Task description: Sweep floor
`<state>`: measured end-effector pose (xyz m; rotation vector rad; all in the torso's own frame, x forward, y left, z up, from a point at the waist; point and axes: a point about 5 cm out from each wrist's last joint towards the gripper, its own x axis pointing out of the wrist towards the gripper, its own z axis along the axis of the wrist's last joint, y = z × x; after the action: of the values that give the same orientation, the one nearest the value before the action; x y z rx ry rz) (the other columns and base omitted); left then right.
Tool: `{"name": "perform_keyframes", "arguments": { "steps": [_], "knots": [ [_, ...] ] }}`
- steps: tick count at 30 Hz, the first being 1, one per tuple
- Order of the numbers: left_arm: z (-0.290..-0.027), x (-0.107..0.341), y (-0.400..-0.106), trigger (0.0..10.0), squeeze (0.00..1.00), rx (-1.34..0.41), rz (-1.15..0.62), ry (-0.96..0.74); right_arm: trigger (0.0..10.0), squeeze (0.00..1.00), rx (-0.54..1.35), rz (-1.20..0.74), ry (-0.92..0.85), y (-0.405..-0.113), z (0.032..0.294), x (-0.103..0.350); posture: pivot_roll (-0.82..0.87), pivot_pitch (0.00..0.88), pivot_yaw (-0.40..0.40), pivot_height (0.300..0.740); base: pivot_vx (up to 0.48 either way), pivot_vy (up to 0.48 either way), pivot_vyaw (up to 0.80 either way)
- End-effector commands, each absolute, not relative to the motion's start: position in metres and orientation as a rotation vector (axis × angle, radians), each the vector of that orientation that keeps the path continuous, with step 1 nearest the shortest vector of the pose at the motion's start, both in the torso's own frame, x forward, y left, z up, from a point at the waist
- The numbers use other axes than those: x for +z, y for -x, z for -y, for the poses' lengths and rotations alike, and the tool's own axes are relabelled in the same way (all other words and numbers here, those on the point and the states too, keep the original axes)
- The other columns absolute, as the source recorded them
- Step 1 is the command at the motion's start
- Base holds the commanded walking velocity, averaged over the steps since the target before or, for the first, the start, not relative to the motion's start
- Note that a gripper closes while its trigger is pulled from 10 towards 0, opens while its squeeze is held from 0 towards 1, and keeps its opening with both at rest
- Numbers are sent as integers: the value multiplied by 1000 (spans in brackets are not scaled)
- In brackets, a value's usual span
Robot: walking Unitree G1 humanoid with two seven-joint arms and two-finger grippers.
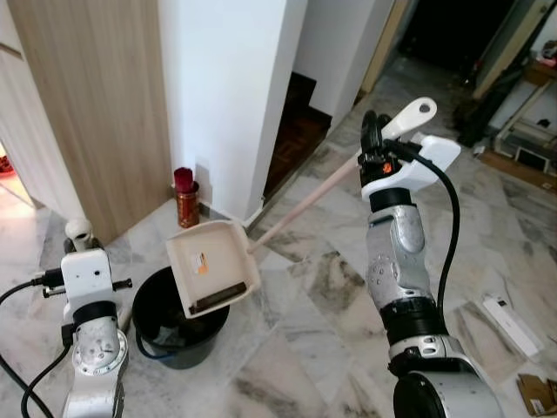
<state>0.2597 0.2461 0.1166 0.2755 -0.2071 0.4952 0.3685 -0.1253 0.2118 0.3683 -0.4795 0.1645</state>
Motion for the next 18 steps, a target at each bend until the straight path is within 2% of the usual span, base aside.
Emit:
{"name": "perform_keyframes", "arguments": {
  "steps": [1, 8, 18],
  "knots": [
    [-241, 129, -261, 10000, 0, 486, 277, -284, 10000, 0, 155, 591, -368, -365, 131, 234, 260, 0, -162, 740, 0, 0, 0],
    [-240, 129, -261, 10000, 0, 486, 279, -282, 10000, 0, 151, 616, -325, -363, 129, 237, 261, 0, -165, 740, 0, 0, 0],
    [-240, 129, -261, 10000, 0, 485, 281, -279, 10000, 0, 199, 729, -154, -352, 116, 251, 257, 0, -165, 740, 0, 0, 0]
  ]
}}
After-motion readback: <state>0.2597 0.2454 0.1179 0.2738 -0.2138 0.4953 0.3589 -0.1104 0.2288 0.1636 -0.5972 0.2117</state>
